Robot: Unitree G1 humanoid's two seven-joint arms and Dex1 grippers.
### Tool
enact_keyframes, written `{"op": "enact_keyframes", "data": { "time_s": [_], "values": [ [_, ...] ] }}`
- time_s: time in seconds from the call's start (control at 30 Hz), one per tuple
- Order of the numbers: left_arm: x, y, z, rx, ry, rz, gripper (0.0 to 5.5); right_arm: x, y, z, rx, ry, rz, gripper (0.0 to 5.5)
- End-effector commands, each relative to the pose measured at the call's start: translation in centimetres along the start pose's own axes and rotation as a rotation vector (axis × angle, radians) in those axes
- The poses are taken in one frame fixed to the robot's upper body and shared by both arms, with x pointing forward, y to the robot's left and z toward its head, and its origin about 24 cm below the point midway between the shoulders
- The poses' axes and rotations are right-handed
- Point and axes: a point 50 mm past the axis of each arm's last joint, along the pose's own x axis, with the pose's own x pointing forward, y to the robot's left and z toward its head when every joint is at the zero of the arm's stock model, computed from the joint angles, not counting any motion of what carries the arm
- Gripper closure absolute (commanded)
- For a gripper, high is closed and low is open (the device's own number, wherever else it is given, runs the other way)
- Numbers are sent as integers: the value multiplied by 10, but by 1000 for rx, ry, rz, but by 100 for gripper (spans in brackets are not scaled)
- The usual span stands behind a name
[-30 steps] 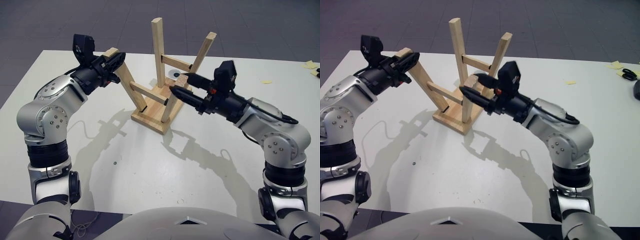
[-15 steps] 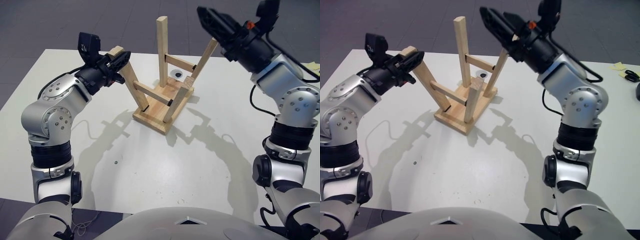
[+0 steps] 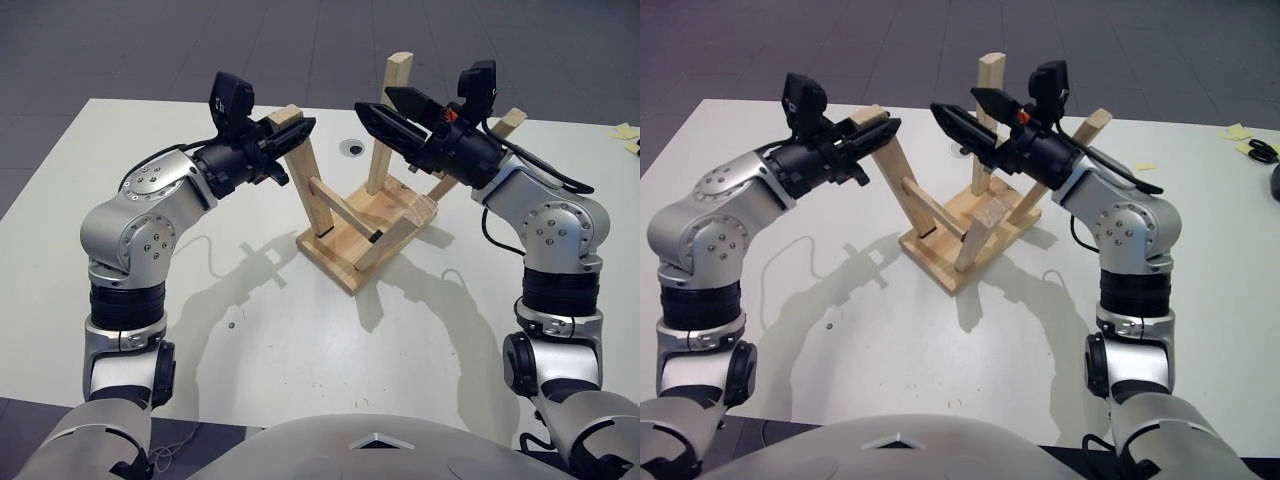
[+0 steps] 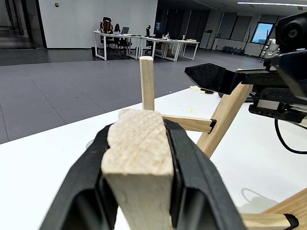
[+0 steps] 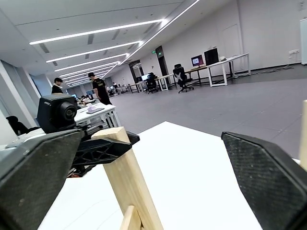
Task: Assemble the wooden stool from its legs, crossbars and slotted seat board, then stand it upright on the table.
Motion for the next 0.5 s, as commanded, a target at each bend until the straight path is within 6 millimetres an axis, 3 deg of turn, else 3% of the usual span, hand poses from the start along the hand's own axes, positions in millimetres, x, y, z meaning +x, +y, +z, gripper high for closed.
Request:
{"op": "enact_keyframes", "data": {
  "time_s": [0.03,0.17,0.23,0.4,0.5],
  "values": [
    [4,-9,-23,-1,120,-38,445,6,-10,-19,-201,150,-72,10],
    [5,-10,-24,1,120,-36,445,15,-8,-30,-188,161,-29,10],
    [5,-10,-24,0,122,-34,445,17,-10,-46,-151,221,-21,10],
    [6,-11,-24,1,126,-36,445,11,-14,-63,-123,301,-27,10],
    [5,-10,-24,1,126,-27,445,1,-23,-84,-202,443,-58,10]
  ]
}}
